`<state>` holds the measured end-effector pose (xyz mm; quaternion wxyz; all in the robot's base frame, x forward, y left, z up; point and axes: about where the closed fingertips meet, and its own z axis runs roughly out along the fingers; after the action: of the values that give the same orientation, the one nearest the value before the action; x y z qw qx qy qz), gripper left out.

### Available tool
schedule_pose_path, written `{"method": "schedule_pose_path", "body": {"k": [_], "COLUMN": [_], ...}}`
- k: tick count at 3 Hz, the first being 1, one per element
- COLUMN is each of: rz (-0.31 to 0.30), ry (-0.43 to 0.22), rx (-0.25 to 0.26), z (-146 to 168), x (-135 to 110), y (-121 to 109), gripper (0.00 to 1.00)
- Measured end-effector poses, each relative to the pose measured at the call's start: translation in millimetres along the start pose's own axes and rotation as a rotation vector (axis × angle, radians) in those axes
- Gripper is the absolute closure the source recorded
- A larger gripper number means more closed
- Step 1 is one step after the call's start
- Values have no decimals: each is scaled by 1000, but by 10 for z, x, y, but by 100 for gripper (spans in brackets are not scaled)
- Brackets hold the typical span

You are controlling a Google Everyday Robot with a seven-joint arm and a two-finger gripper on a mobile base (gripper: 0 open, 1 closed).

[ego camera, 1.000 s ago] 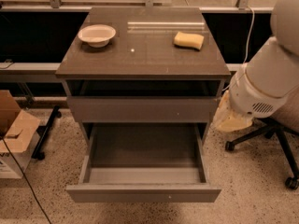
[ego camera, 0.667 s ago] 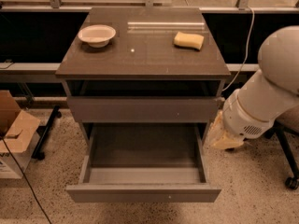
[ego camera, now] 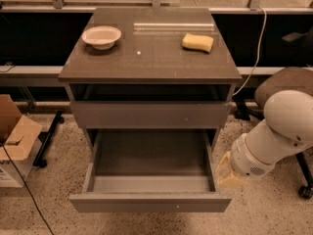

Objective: Close middle drawer

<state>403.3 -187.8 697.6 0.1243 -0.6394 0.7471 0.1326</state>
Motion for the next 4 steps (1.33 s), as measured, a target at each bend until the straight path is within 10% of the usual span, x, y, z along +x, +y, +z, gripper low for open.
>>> {"method": "schedule_pose_path", "body": {"k": [2, 4], "rz": [26, 88], "ry": [34, 48], "rx": [-54, -140], "z": [332, 1357], "x": [115, 594], "y": [28, 34], "gripper": [100, 100]}}
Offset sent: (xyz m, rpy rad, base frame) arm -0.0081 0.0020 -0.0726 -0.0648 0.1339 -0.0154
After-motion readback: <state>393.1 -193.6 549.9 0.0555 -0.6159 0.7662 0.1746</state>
